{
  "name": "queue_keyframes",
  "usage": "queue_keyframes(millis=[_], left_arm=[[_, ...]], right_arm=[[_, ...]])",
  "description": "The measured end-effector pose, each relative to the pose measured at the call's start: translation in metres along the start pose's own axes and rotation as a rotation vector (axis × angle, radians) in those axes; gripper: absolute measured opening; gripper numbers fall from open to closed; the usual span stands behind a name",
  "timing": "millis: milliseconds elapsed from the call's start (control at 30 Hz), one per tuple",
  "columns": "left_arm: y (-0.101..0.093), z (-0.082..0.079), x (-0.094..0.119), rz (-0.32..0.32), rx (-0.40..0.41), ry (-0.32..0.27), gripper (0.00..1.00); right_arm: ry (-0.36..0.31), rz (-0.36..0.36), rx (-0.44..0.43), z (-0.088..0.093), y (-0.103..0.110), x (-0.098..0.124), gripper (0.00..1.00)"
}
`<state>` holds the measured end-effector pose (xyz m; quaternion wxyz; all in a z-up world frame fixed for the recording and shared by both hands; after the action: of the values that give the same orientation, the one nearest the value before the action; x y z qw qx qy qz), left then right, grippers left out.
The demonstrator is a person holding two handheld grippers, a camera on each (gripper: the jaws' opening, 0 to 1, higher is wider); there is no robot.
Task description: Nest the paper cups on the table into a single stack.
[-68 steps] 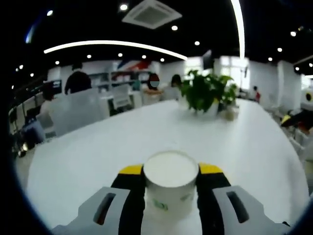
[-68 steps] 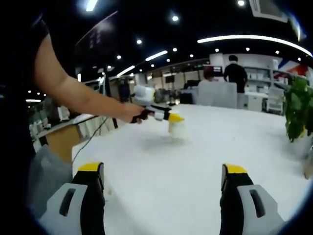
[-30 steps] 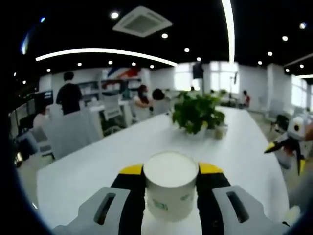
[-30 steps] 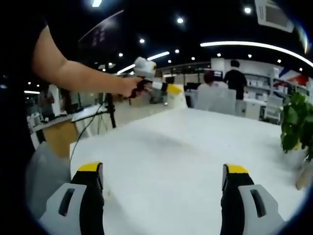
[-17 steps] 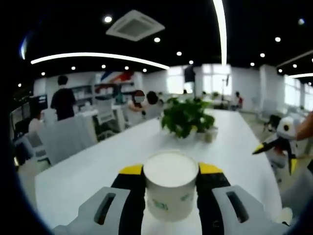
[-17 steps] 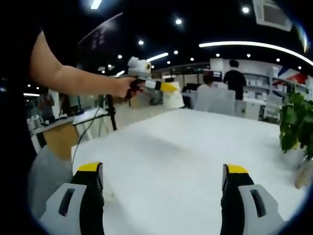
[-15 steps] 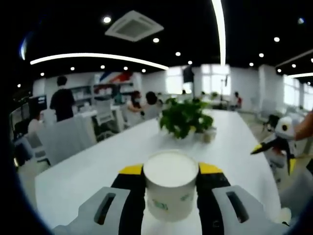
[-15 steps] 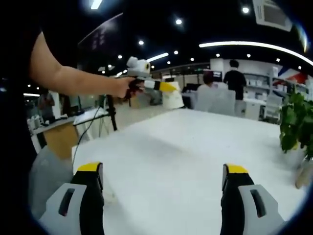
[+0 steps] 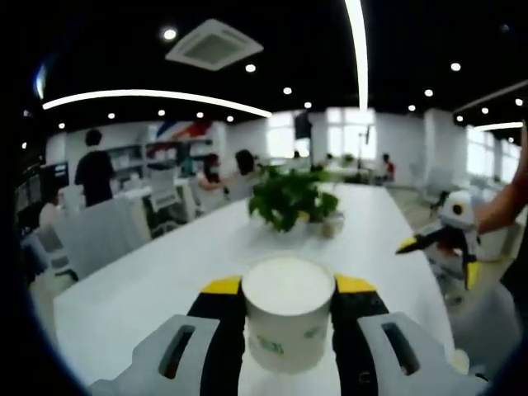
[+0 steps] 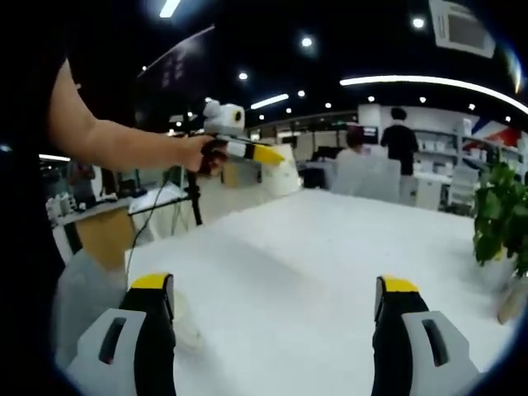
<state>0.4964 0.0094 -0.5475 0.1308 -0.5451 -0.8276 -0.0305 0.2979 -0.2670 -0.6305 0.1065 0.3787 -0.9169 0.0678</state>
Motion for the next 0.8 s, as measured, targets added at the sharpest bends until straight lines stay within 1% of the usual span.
queue_keyframes(millis=[200, 333, 467, 533, 800], left_arm=[[-0.022, -0.002, 0.009, 0.025, -0.01, -0.014, 0.39], [-0.036, -0.001, 0.014, 0.042, -0.017, -0.014, 0.39], [-0.046, 0.0, 0.019, 0.046, -0.02, -0.012, 0.39], [-0.05, 0.0, 0.021, 0.029, -0.031, 0.0, 0.39], [-0.07, -0.006, 0.032, 0.064, -0.043, -0.012, 0.39]], right_arm=[[-0.003, 0.0, 0.003, -0.003, 0.004, 0.003, 1.0], [0.002, -0.009, 0.011, -0.004, 0.008, 0.003, 1.0], [-0.008, -0.013, 0.011, -0.006, 0.011, 0.005, 1.0], [-0.015, -0.014, 0.012, -0.009, 0.013, 0.005, 1.0], [-0.022, -0.022, 0.025, -0.014, 0.018, 0.007, 1.0]])
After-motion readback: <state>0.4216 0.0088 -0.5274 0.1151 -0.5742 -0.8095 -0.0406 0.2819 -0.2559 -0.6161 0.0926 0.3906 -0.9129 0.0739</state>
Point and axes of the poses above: the point that each gripper's makers call its tool centre point, and the gripper's own axes: x roughly backward along the fingers, y roughly to its left, z roughly out of its underside, the point moved 10 cm from there along x, roughly backward along the fingers, and after that the axes turned 6 degrees about x, right-handed, at the moved point
